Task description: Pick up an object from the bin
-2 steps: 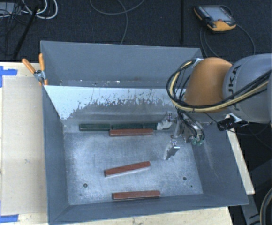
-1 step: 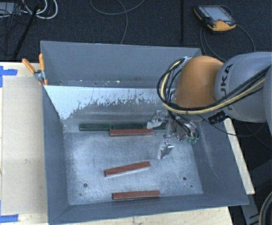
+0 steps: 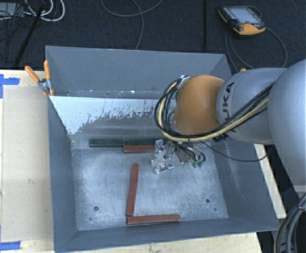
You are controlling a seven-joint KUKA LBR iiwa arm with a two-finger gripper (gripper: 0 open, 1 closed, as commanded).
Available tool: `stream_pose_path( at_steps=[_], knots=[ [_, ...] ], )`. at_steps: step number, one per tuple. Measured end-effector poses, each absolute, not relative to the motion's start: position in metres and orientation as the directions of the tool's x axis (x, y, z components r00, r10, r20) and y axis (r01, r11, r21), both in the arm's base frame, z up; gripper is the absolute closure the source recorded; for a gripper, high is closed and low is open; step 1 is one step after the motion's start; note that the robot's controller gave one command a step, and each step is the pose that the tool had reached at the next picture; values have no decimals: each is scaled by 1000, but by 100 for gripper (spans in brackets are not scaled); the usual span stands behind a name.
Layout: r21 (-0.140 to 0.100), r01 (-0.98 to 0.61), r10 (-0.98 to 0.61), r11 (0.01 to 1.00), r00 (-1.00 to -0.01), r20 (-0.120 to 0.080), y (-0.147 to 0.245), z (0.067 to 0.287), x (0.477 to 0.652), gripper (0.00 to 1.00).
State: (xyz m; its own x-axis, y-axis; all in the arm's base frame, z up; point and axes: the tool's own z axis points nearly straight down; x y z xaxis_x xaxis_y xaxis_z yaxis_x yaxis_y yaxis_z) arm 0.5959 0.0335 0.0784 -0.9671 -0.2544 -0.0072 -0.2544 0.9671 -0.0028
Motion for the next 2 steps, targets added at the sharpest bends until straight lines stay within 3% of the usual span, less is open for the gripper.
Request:
stream_pose_path(
  at_steps=[1, 2],
  knots=[
    [0, -255, -255, 967, -967, 7, 34, 77, 592, 0],
    [0, -256, -256, 967, -967, 6, 34, 77, 593, 0]
  ],
)
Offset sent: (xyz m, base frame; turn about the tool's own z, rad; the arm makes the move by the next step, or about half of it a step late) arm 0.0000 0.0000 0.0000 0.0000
